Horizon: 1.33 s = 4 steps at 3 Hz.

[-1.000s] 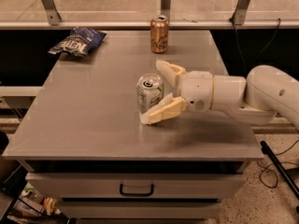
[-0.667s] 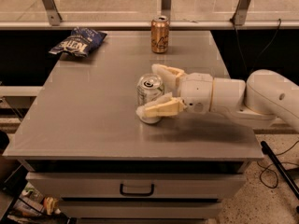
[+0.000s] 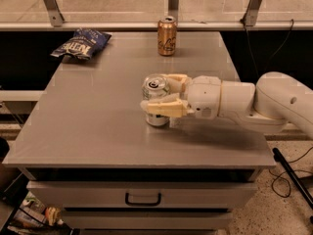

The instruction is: Move 7up can near blue chip bag

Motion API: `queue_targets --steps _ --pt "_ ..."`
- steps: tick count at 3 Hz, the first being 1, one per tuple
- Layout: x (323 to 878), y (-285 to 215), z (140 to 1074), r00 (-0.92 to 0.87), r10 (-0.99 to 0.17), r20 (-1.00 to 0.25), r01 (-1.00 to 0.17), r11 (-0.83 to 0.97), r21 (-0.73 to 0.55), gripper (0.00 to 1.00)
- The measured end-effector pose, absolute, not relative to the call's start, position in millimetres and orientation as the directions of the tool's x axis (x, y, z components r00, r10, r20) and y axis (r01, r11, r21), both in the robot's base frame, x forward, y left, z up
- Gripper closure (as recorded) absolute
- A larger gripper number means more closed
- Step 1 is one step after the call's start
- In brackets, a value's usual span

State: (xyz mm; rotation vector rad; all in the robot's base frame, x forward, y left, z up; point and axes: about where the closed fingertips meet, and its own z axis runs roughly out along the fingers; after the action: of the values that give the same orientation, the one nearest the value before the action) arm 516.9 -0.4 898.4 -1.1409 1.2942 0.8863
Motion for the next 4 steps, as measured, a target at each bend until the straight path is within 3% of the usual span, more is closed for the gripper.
queue_targets --steps 1,2,4 --pt "516 2 899 0.112 -0.107 -0.988 -0.961 0.241 -0.135 0.88" --pt "516 4 900 0.113 -0.107 -0.988 -0.962 0.238 -0.136 1.00" --pt "581 13 938 0.094 -0.059 -0.994 -0.953 0.284 -0.107 1.00"
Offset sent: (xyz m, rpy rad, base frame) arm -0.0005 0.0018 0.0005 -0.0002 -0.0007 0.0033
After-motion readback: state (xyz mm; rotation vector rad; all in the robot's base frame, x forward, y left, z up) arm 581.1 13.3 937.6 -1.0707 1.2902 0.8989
